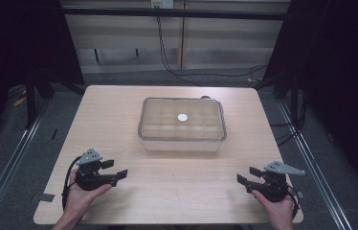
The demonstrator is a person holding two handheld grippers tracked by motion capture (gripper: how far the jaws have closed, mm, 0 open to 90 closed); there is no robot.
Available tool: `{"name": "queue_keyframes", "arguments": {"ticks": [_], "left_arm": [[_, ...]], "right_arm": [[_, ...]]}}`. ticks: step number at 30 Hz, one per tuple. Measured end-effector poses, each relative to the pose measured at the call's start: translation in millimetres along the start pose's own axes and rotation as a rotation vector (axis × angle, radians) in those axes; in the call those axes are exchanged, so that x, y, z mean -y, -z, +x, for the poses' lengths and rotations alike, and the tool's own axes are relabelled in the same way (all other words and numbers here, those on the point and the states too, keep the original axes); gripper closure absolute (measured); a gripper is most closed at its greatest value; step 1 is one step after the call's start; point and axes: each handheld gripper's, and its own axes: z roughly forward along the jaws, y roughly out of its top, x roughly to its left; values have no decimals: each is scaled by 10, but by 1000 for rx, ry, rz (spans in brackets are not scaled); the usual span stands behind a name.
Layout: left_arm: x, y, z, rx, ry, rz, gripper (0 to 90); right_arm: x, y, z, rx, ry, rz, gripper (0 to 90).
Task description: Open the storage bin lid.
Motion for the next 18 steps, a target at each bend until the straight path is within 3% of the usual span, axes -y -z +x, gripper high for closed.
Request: {"name": "queue_keyframes", "arguments": {"ticks": [2, 3, 5, 9, 11, 15, 16, 17, 18], "left_arm": [[-6, 3, -8, 9, 6, -13, 287], [-10, 15, -16, 18, -10, -25, 319], [-25, 12, -25, 36, -25, -20, 363], [-21, -15, -16, 44, -62, -7, 404], [-25, -8, -24, 68, -87, -29, 440], [-48, -14, -43, 90, -110, -48, 507], [-57, -23, -59, 88, -124, -72, 507], [-62, -31, -64, 87, -122, -88, 496], [-67, -39, -58, 101, -94, -87, 478]], "right_arm": [[-8, 27, -11, -21, -13, -36, 398], [-11, 30, -10, -18, -11, -42, 385], [-4, 28, 3, 20, -7, -56, 360], [-14, 1, 7, -11, -12, -73, 402], [-23, -19, 30, -25, -3, -75, 401], [-41, -51, 68, -39, -3, -24, 421], [-61, -49, 100, -33, 12, 10, 448], [-70, -42, 114, -33, 11, 13, 443], [-81, -35, 125, -33, 15, 15, 431]]}}
